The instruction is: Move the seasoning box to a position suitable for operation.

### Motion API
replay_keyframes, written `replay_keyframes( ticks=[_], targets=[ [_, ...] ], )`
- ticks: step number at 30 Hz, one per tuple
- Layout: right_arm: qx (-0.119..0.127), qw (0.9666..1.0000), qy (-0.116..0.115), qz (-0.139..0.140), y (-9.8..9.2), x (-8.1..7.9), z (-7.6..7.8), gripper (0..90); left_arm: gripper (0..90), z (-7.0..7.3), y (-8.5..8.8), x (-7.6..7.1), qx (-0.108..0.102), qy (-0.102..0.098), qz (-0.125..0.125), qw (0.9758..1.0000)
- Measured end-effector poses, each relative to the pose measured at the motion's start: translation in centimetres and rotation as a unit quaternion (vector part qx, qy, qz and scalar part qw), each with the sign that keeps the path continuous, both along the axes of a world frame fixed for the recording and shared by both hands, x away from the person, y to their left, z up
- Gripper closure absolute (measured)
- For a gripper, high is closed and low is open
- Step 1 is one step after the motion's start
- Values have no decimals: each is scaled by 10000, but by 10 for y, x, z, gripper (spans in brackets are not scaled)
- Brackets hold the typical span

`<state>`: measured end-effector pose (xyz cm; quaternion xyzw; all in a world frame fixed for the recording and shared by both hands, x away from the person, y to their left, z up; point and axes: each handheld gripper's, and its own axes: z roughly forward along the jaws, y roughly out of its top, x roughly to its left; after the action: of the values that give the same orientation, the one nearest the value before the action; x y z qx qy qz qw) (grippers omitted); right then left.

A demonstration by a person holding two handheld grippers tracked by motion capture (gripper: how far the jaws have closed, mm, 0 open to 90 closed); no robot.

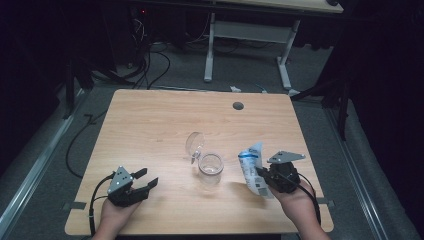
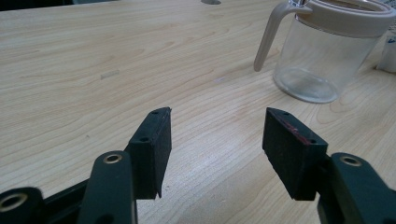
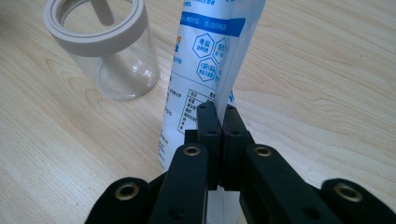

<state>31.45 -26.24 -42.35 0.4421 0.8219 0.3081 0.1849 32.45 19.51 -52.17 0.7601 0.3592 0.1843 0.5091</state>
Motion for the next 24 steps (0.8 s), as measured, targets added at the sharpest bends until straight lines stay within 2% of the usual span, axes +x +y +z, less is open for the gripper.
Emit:
replay_keyframes(
  ticks=[16,24],
  targets=[
    [-372,9987,341,118,1,4,10,899,426,-2,-4,0,75,-15,-62,10000],
    [-455,9974,517,211,5,6,11,899,425,-1,-4,-1,69,-41,-54,10000]
  ],
)
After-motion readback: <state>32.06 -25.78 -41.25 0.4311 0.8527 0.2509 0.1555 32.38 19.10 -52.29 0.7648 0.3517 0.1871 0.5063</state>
